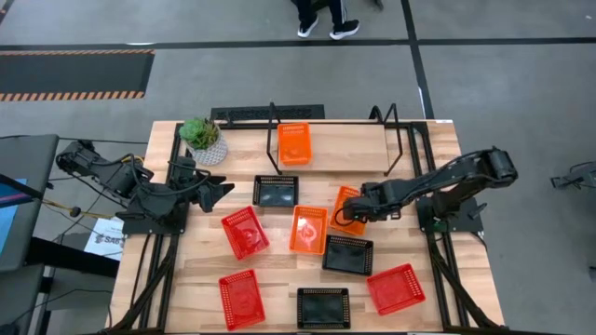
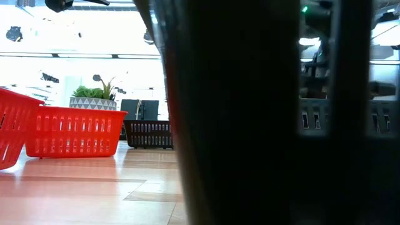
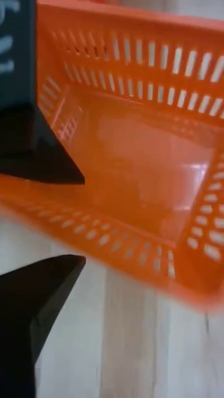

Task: Stack baskets on shelf by color
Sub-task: Stack the right orange bin on top of the other orange bin on the shelf

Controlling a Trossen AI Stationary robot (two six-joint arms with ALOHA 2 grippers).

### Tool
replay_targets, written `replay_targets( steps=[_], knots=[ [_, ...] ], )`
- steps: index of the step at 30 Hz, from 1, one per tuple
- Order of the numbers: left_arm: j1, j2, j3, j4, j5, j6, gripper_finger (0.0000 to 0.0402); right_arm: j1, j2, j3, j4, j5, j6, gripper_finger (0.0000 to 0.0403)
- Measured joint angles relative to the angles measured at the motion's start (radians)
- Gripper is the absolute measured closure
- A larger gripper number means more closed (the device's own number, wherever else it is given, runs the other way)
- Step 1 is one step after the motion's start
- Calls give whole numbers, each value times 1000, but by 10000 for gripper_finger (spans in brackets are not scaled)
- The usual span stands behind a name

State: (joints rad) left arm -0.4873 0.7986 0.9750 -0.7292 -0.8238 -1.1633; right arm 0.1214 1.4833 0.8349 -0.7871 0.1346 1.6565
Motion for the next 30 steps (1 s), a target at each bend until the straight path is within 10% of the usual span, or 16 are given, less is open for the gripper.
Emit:
replay_targets(
  steps=[8, 20, 30],
  knots=[
    [0, 0, 0, 0, -1, -1, 123, -5, 47, 13, 48, -19, -57, 384],
    [0, 0, 0, 0, -18, -1, 123, -164, -165, 267, -128, 139, -333, 397],
    [0, 0, 0, 1, -30, -10, 123, -511, 99, 610, 17, 51, -818, 398]
  ],
)
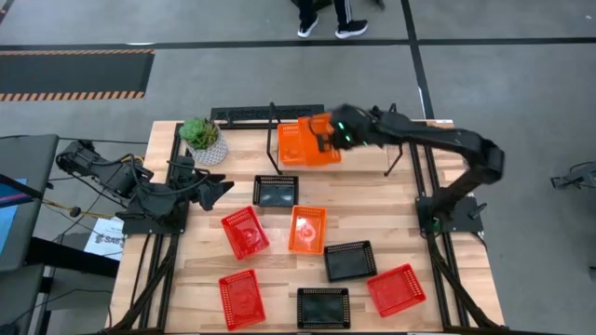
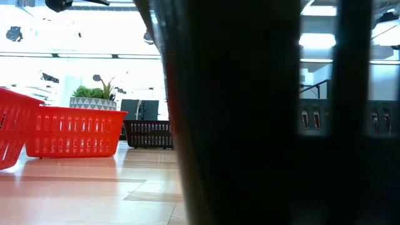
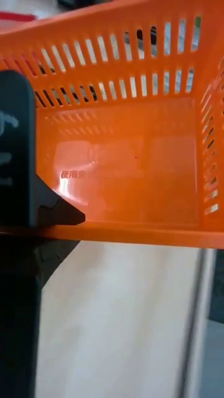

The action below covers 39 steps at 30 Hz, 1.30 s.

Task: Stack baskets on shelf by color
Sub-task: Stack the right orange bin on top of the other orange bin on the shelf

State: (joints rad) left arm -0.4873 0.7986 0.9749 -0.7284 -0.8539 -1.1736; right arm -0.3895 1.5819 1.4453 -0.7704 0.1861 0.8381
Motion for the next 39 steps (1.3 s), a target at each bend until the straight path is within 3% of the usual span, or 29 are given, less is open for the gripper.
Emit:
replay_targets(
  steps=[6, 12, 27, 39],
  knots=[
    [0, 0, 0, 0, -16, 1, 123, -67, 201, 229, -9, -80, -104, 399],
    [0, 0, 0, 0, -15, 1, 123, -71, 333, 359, -36, -112, -99, 399],
    [0, 0, 0, 0, -16, 2, 123, -71, 389, 364, -68, -86, -56, 396],
    [0, 0, 0, 0, -16, 1, 123, -69, 403, 365, -55, -69, -50, 361]
  ],
)
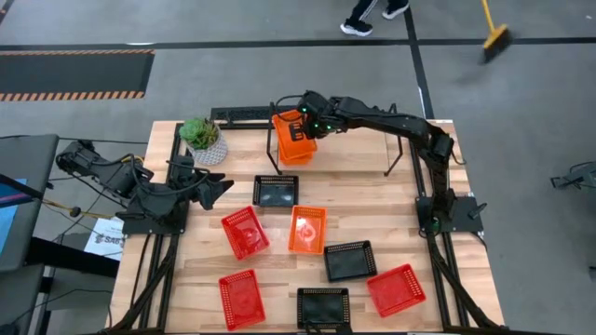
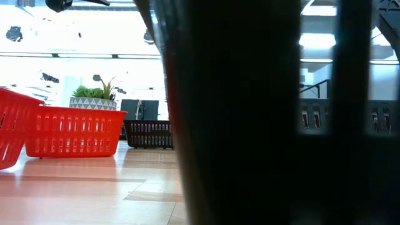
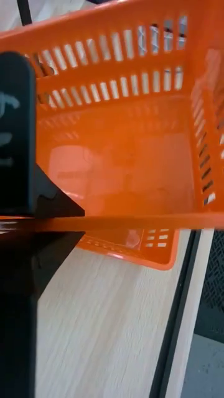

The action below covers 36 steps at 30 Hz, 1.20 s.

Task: Stack baskets on shelf by color
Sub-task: Stack the right orange bin on top of the other orange bin on the shelf

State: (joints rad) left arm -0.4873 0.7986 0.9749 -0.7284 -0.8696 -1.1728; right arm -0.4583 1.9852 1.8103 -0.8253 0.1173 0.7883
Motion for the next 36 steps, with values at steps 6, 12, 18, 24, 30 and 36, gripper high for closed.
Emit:
replay_targets(
  steps=[6, 12, 18, 24, 30, 36],
  knots=[
    [0, 0, 0, 0, 0, 5, 123, 0, 0, 0, 1, -4, 8, 359],
    [0, 0, 0, 0, -1, 5, 123, 5, 0, 0, 30, -6, 52, 359],
    [0, 0, 0, 0, -1, 6, 123, 6, 0, 0, 46, -6, 145, 359],
    [0, 0, 0, 0, -1, 7, 123, 6, 0, 0, 25, 20, 199, 359],
    [0, 0, 0, 0, -2, 10, 123, -2, 8, 0, -7, 23, 180, 359],
    [0, 0, 0, 0, -1, 10, 123, -2, 56, 0, 0, -12, 179, 359]
  ],
)
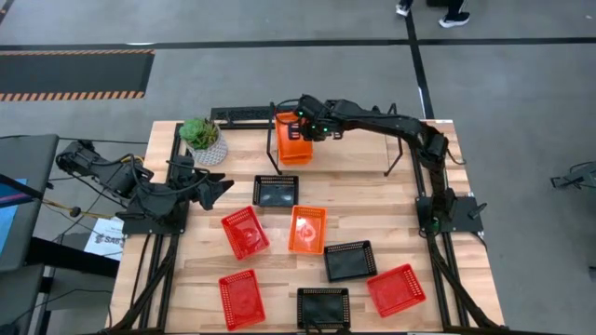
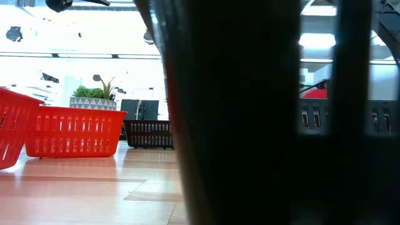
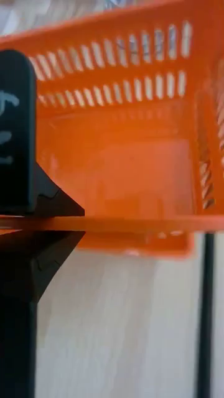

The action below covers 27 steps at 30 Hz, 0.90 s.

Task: Stack baskets on shelf by color
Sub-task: Stack the right orange bin on top of the other orange bin on the shelf

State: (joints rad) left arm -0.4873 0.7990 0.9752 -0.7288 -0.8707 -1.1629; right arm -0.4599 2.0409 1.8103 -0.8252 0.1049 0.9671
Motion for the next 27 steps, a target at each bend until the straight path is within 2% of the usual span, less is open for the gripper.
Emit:
replay_targets(
  steps=[5, 15, 20, 27],
  knots=[
    [0, 0, 0, 0, 3, 0, 123, 2, 44, -1, 3, -53, -6, 359],
    [0, 0, 0, 0, 7, -1, 123, 0, 47, -1, -4, -53, -34, 351],
    [0, 0, 0, 1, 7, -1, 123, 0, 46, -1, 2, -53, -65, 315],
    [0, 0, 0, 1, 7, -1, 123, -8, 39, 38, -32, -54, -129, 229]
  ],
)
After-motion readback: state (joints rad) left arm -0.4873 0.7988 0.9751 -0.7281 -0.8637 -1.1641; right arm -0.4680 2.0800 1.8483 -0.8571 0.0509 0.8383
